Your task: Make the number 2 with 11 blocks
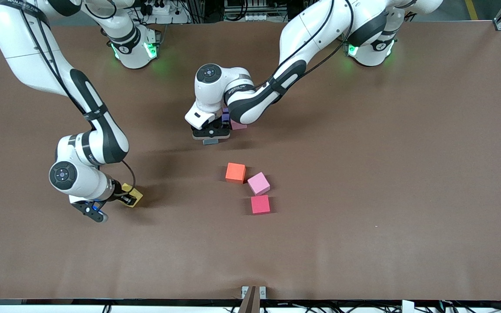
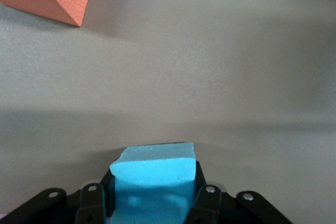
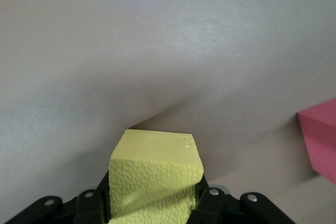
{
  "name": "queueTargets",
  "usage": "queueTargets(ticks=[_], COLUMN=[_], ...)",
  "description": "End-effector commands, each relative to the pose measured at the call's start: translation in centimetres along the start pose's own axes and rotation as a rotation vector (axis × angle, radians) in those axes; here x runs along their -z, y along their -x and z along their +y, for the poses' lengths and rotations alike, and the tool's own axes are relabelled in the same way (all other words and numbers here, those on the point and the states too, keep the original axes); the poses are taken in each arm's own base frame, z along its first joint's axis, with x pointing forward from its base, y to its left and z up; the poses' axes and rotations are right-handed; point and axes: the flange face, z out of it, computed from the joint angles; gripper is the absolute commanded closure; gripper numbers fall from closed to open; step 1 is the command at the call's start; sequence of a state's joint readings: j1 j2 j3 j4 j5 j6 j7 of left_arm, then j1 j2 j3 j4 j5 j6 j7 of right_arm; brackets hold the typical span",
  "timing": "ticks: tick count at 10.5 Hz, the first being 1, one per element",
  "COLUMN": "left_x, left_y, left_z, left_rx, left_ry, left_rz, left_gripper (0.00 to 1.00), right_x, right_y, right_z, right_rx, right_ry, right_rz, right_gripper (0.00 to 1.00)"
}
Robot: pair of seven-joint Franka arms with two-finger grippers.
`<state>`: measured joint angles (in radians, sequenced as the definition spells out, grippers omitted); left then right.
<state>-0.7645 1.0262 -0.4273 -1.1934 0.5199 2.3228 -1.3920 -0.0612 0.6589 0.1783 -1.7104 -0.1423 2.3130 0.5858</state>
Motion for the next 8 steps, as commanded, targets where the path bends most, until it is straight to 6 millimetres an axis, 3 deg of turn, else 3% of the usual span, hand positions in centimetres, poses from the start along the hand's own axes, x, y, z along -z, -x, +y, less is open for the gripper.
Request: queueTargets(ticks=[1, 5, 7, 8], left_x=[-0.5, -0.8, -0.9, -0.9], left_y=[0.1, 0.4, 0.4, 0.3], left_z=[0.5, 0.5, 0.5, 0.5], left_rx=[-0.007, -0.013, -0.012, -0.015], left_ry=[0.021, 0.016, 0.015, 0.014], left_rz=[0.002, 0.006, 0.008, 0.009], left_gripper=[1.0, 1.0, 0.83, 0.55], right_x=[1.9, 4.5, 4.7, 4.6], right_y=[0.1, 0.4, 1.8, 2.4], right_z=[-0.5, -4.1, -6.7, -7.6], right_rx=[0.235, 0.614, 0.737, 0.774], right_ry=[-0.003, -0.002, 0.006, 0.009], right_rz=[0.014, 0.076, 0.086, 0.088], right_gripper=[1.0, 1.0, 1.0, 1.0])
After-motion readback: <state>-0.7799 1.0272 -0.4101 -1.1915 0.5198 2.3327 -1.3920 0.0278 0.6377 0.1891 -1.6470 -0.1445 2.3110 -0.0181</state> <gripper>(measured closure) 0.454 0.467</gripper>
